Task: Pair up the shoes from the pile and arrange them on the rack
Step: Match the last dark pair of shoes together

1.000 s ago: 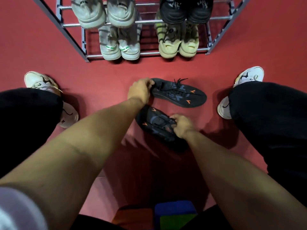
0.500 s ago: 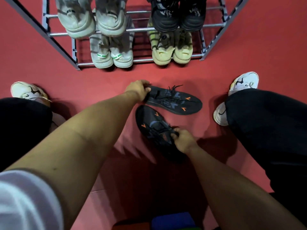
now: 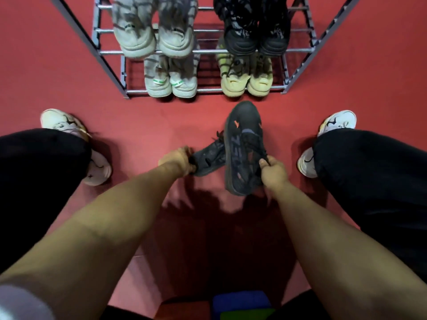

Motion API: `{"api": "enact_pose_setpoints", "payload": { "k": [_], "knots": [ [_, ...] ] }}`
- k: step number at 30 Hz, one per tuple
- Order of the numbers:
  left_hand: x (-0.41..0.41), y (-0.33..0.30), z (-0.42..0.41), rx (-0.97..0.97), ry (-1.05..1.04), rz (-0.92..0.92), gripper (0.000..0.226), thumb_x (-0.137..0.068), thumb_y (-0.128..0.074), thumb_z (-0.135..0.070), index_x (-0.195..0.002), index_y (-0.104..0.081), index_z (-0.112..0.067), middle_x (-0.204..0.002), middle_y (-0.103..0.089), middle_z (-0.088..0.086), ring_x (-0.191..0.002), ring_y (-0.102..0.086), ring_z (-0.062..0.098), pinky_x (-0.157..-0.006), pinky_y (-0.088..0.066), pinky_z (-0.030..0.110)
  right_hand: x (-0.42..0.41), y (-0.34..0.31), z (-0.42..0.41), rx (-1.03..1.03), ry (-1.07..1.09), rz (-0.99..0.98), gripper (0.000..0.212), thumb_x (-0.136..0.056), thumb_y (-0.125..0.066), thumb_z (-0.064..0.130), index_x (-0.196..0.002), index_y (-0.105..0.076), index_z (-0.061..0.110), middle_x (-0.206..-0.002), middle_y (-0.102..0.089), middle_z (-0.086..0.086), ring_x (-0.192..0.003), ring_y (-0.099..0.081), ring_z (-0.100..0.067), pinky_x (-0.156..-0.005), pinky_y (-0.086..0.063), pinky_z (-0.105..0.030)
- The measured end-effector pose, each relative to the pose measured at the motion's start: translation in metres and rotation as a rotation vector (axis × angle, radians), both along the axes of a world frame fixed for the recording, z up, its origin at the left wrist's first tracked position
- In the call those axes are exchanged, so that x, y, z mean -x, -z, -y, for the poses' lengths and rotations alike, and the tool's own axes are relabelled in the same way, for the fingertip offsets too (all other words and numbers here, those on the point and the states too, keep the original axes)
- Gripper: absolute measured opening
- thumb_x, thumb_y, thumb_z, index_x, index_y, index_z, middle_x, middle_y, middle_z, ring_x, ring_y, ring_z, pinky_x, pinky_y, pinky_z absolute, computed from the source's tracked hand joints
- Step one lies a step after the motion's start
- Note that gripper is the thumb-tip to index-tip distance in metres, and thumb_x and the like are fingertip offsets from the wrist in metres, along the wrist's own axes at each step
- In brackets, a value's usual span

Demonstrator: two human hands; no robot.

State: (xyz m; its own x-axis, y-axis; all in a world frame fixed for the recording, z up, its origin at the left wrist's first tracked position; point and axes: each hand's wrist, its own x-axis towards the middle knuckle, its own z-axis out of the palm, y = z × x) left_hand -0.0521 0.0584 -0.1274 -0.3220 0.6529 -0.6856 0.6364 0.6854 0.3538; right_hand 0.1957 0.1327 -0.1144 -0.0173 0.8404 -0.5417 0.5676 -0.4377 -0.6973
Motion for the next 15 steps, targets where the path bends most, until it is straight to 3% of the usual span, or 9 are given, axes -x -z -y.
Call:
{"api": "enact_pose_setpoints", "payload": {
  "k": [2,3,5,7,9,10,12,14,15],
  "knots": [
    [-0.018,-0.007,0.033,0.015,-0.057,0.202,0.057,-0.062,-0.080,-0.014,-0.115,-0.060,-0.009,-0.109,-0.072,0.007,-0.095,-0.065,0.014,-0.082,-0.051,0.023,0.022,-0.004,0.004,0.075,0.120,-0.137,0.023,-0.100,-0.046,0.006,-0.112,-0.065,0.008,-0.100,-0.067,-0.014,-0.085,-0.063,-0.026,-0.058,-0.054,-0.016],
    [-0.026,-0.007,0.050,0.029,-0.103,0.303,0.056,-0.058,-0.080,-0.010,-0.111,-0.061,-0.007,-0.101,-0.073,0.001,-0.087,-0.063,0.007,-0.082,-0.050,0.021,0.034,-0.005,0.008,0.121,0.161,-0.193,0.021,-0.101,-0.046,0.007,-0.106,-0.065,0.014,-0.097,-0.068,-0.014,-0.081,-0.064,-0.027,-0.056,-0.056,-0.020],
    [-0.039,-0.010,0.077,0.080,-0.132,0.375,0.049,-0.063,-0.076,-0.010,-0.109,-0.061,-0.018,-0.094,-0.068,-0.009,-0.082,-0.060,0.003,-0.081,-0.050,0.023,0.053,-0.002,0.014,0.166,0.160,-0.219,0.020,-0.100,-0.047,0.010,-0.097,-0.065,0.019,-0.102,-0.069,-0.013,-0.089,-0.067,-0.031,-0.071,-0.061,-0.035],
    [-0.038,-0.012,0.094,0.069,-0.156,0.330,0.029,-0.080,-0.065,-0.011,-0.103,-0.060,-0.029,-0.095,-0.065,-0.002,-0.080,-0.060,0.011,-0.068,-0.048,0.022,0.068,0.001,0.023,0.113,0.064,-0.196,0.021,-0.099,-0.049,0.008,-0.106,-0.068,0.009,-0.100,-0.067,-0.010,-0.090,-0.064,-0.027,-0.077,-0.058,-0.028],
    [-0.029,-0.019,0.103,-0.028,-0.369,0.371,0.012,-0.091,-0.053,-0.014,-0.087,-0.061,-0.022,-0.085,-0.062,0.007,-0.062,-0.057,0.016,-0.051,-0.043,0.020,0.083,0.004,0.034,0.055,-0.036,-0.149,0.024,-0.096,-0.052,0.009,-0.109,-0.070,0.001,-0.094,-0.066,-0.012,-0.088,-0.061,-0.025,-0.083,-0.056,-0.037],
    [-0.025,-0.024,0.107,-0.069,-0.506,0.407,0.016,-0.094,-0.049,-0.019,-0.082,-0.060,-0.019,-0.082,-0.061,0.007,-0.055,-0.055,0.015,-0.047,-0.041,0.018,0.091,0.008,0.041,0.063,-0.101,-0.114,0.024,-0.093,-0.054,0.014,-0.106,-0.071,0.005,-0.093,-0.068,-0.014,-0.088,-0.064,-0.028,-0.086,-0.056,-0.045],
    [-0.013,-0.037,0.113,-0.057,-0.829,0.634,0.028,-0.094,-0.049,-0.042,-0.085,-0.062,-0.020,-0.079,-0.064,-0.002,-0.060,-0.058,0.010,-0.051,-0.051,0.021,0.101,0.049,0.047,0.089,-0.195,-0.107,0.023,-0.083,-0.053,0.029,-0.092,-0.073,0.022,-0.098,-0.072,-0.016,-0.093,-0.068,-0.036,-0.085,-0.056,-0.054],
    [0.001,-0.041,0.116,-0.028,-0.870,0.786,0.037,-0.087,-0.053,-0.058,-0.092,-0.064,-0.023,-0.080,-0.065,-0.006,-0.069,-0.058,0.010,-0.061,-0.055,0.025,0.117,0.041,0.062,0.171,-0.200,-0.186,0.018,-0.084,-0.051,0.033,-0.083,-0.069,0.029,-0.099,-0.072,-0.012,-0.094,-0.068,-0.036,-0.080,-0.058,-0.054],
    [0.005,-0.043,0.116,-0.022,-0.850,0.786,0.033,-0.086,-0.058,-0.054,-0.093,-0.063,-0.022,-0.082,-0.066,-0.005,-0.071,-0.059,0.010,-0.062,-0.055,0.025,0.123,0.020,0.072,0.223,-0.183,-0.255,0.018,-0.092,-0.051,0.028,-0.088,-0.068,0.027,-0.104,-0.071,-0.010,-0.096,-0.068,-0.032,-0.076,-0.060,-0.049]
  ]
}}
